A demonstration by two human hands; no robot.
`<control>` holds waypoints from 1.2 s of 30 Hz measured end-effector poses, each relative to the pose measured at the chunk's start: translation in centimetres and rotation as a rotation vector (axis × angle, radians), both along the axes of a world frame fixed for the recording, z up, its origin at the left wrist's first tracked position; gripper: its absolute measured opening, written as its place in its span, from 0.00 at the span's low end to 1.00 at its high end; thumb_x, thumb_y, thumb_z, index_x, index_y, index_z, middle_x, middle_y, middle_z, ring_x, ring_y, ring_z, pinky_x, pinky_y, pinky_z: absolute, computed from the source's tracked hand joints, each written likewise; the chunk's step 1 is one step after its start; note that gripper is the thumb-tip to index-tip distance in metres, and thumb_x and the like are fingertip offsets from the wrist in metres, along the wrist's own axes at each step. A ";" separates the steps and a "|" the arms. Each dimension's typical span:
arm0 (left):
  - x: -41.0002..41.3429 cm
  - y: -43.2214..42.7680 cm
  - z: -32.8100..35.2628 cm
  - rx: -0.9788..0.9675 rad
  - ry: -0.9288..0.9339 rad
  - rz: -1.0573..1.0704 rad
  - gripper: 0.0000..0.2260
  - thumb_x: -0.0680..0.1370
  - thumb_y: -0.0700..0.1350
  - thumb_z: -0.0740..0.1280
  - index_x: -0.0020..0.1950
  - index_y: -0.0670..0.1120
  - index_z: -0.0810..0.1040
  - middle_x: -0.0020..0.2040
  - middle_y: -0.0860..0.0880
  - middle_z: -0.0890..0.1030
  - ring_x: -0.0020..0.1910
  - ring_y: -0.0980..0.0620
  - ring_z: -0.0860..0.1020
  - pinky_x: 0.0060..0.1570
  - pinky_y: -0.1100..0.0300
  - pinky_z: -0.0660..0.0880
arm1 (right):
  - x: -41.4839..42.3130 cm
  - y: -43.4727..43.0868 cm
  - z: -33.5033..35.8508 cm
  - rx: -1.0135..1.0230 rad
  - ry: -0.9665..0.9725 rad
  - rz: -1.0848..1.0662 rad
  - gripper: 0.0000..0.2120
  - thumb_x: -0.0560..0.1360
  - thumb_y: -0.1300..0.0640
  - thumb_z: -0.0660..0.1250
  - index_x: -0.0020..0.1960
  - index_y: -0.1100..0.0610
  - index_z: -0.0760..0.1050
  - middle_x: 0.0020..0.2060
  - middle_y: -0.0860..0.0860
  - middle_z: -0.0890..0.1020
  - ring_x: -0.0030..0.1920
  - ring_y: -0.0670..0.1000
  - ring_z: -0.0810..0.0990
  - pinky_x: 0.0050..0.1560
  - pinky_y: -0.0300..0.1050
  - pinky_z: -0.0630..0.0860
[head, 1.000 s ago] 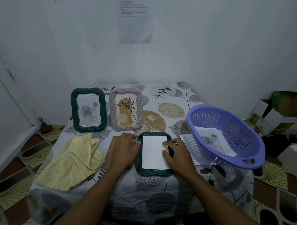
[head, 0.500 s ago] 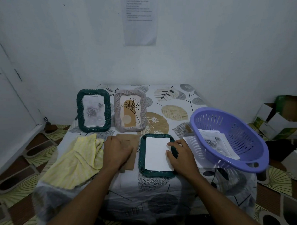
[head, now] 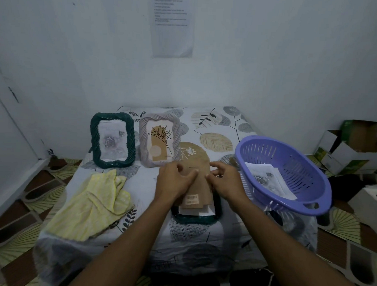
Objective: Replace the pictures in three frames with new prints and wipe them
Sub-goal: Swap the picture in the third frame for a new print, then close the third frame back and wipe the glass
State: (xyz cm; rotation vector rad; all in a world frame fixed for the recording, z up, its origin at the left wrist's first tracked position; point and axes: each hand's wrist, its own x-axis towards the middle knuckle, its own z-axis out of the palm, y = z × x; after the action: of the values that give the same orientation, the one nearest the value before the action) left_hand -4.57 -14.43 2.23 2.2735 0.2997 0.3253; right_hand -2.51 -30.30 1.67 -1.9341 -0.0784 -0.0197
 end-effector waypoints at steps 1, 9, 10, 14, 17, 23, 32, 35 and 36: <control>0.0 0.0 -0.2 -0.007 0.000 -0.018 0.21 0.70 0.60 0.70 0.54 0.47 0.81 0.53 0.48 0.82 0.51 0.49 0.79 0.53 0.52 0.78 | 0.0 -0.3 -0.2 -0.009 0.021 -0.017 0.19 0.75 0.63 0.69 0.65 0.57 0.74 0.40 0.53 0.84 0.41 0.50 0.83 0.41 0.46 0.82; -0.5 1.4 -1.7 0.009 -0.025 -0.088 0.14 0.74 0.40 0.70 0.60 0.44 0.81 0.50 0.45 0.83 0.42 0.55 0.77 0.51 0.61 0.75 | -0.4 -1.3 -1.3 -0.138 0.060 -0.004 0.18 0.73 0.61 0.71 0.63 0.55 0.76 0.38 0.49 0.84 0.42 0.46 0.81 0.42 0.41 0.76; -0.5 1.5 -2.0 0.009 -0.025 -0.085 0.14 0.74 0.39 0.70 0.60 0.45 0.81 0.49 0.45 0.83 0.42 0.55 0.78 0.52 0.59 0.76 | -0.4 -1.2 -1.5 -0.162 0.057 -0.005 0.19 0.73 0.61 0.72 0.63 0.55 0.76 0.38 0.50 0.84 0.43 0.47 0.82 0.45 0.43 0.77; -0.3 1.7 -2.7 0.026 -0.035 -0.086 0.15 0.74 0.39 0.70 0.60 0.45 0.80 0.49 0.45 0.84 0.39 0.57 0.77 0.55 0.59 0.76 | -0.3 -0.8 -2.0 -0.219 0.043 -0.010 0.21 0.73 0.60 0.72 0.65 0.56 0.75 0.39 0.51 0.85 0.44 0.49 0.82 0.46 0.41 0.75; -0.2 1.7 -2.9 0.033 -0.036 -0.088 0.15 0.74 0.39 0.70 0.61 0.45 0.80 0.50 0.45 0.84 0.40 0.56 0.77 0.58 0.54 0.76 | -0.3 -0.8 -2.0 -0.238 0.035 -0.014 0.21 0.74 0.60 0.72 0.66 0.56 0.75 0.39 0.52 0.84 0.44 0.49 0.81 0.46 0.40 0.72; 0.1 1.7 -3.0 0.029 -0.038 -0.103 0.15 0.74 0.39 0.70 0.61 0.44 0.80 0.50 0.44 0.83 0.38 0.58 0.76 0.54 0.58 0.76 | 0.0 -0.8 -2.0 -0.242 0.045 -0.023 0.20 0.74 0.60 0.71 0.65 0.55 0.75 0.36 0.49 0.83 0.44 0.48 0.81 0.47 0.42 0.74; 0.5 1.8 -2.4 -0.049 -0.057 -0.094 0.15 0.74 0.38 0.70 0.60 0.44 0.80 0.48 0.44 0.84 0.36 0.61 0.76 0.52 0.60 0.76 | 0.5 -0.6 -0.9 -0.232 0.028 -0.010 0.18 0.75 0.62 0.69 0.64 0.56 0.75 0.37 0.51 0.82 0.42 0.49 0.80 0.48 0.47 0.77; 0.4 1.9 -3.0 -0.005 -0.047 -0.116 0.15 0.74 0.38 0.70 0.61 0.44 0.80 0.50 0.45 0.83 0.36 0.61 0.76 0.49 0.64 0.73 | 0.2 -0.7 -1.5 -0.261 0.043 0.006 0.18 0.75 0.61 0.70 0.64 0.56 0.74 0.40 0.53 0.84 0.43 0.49 0.81 0.47 0.46 0.77; 0.3 1.9 -3.1 0.011 -0.049 -0.124 0.15 0.74 0.38 0.70 0.61 0.44 0.80 0.50 0.45 0.83 0.37 0.60 0.76 0.49 0.64 0.72 | 0.2 -0.7 -1.8 -0.274 0.042 0.007 0.19 0.74 0.61 0.70 0.64 0.56 0.74 0.40 0.52 0.84 0.43 0.49 0.80 0.47 0.45 0.77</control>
State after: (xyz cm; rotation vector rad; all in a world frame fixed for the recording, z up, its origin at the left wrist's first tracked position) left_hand -4.26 -12.52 -0.92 2.2793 0.1316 0.3179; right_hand -2.36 -31.02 -0.10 -2.2074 -0.0626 0.0385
